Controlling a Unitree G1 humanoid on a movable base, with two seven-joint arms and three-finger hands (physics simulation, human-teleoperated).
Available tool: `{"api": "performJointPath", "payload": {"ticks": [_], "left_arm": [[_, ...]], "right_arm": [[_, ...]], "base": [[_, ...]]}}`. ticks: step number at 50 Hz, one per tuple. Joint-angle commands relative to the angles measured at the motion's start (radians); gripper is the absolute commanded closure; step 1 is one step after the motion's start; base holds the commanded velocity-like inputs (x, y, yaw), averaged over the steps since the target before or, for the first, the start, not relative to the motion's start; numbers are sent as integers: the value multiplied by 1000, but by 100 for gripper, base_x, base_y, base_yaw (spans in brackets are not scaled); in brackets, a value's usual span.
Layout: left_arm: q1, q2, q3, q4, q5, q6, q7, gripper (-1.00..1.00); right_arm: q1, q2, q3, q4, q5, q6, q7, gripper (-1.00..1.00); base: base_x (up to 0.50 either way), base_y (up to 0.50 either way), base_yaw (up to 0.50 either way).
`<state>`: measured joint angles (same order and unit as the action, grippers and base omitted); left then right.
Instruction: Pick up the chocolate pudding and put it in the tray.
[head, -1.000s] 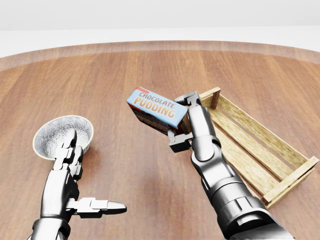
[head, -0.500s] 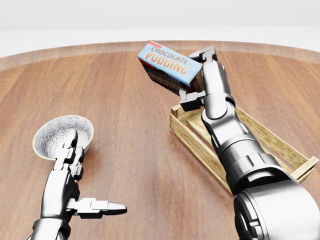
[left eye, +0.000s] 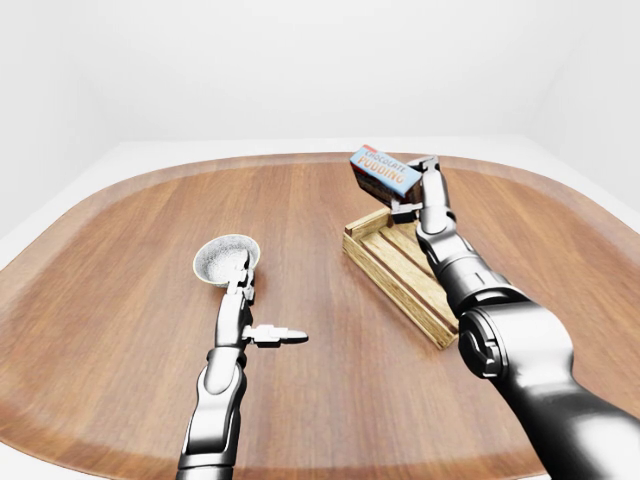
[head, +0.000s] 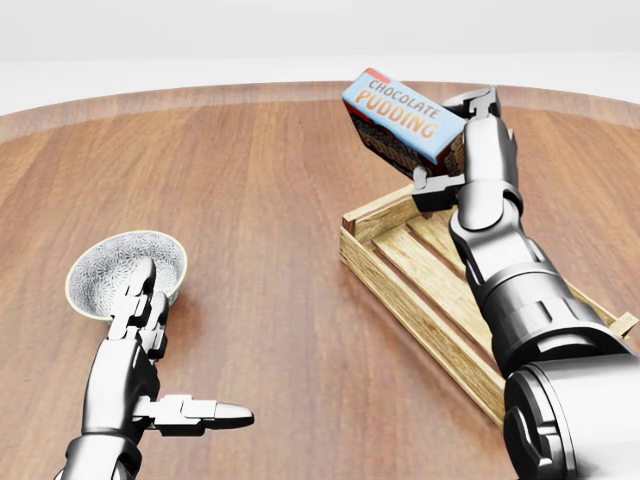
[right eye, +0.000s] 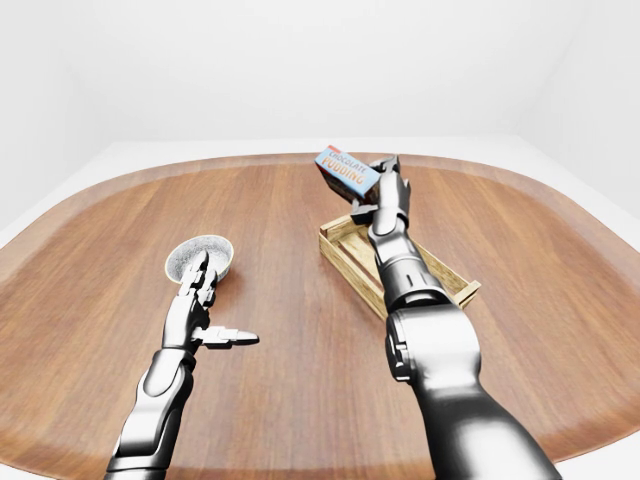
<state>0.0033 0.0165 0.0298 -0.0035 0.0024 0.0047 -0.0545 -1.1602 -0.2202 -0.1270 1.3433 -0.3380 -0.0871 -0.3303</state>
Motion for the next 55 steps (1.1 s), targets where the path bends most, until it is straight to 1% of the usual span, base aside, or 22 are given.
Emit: {"api": "performJointPath", "payload": {"ticks": [1, 8, 15, 25, 26, 32, 39, 42, 47, 52, 55], "left_arm": [[0, 2, -1, -5, -5, 4, -7, -100], [2, 2, -1, -11, -7, 7, -9, -100], [2, 3, -1, -3, -6, -1, -11, -100], [6, 2, -3, -8, -3, 0, -13, -100], [6, 2, -3, -3, -3, -4, -13, -100], [6, 2, -3, 2, -2, -10, -14, -100], [7, 2, -4, -5, -1, -3, -14, -100], [6, 2, -4, 0, -1, -8, -14, -100], [7, 2, -4, -7, -1, -2, -14, -100], [7, 2, -4, -3, -1, -6, -14, -100], [6, 2, -4, -6, -1, -2, -14, -100]], "right_arm": [[28, -51, -18, -12, 0, 0, -59, 100], [43, -49, -28, -10, 8, 0, -55, 100], [74, -52, -27, -7, 5, 0, -60, 100], [109, -59, -34, -4, 5, 0, -66, 100], [115, -60, -35, -3, 5, 0, -69, 100], [134, -61, -37, -2, 4, 0, -71, 100], [152, -64, -42, 0, 7, 0, -74, 100], [160, -65, -44, 1, 9, 0, -76, 100], [170, -64, -45, 2, 9, 0, -77, 100], [183, -65, -47, 4, 9, 0, -79, 100], [192, -67, -50, 4, 10, 0, -81, 100]], "base": [[0, 0, 0], [0, 0, 0], [0, 0, 0], [0, 0, 0], [0, 0, 0], [0, 0, 0], [0, 0, 0], [0, 0, 0], [0, 0, 0], [0, 0, 0], [0, 0, 0]]}}
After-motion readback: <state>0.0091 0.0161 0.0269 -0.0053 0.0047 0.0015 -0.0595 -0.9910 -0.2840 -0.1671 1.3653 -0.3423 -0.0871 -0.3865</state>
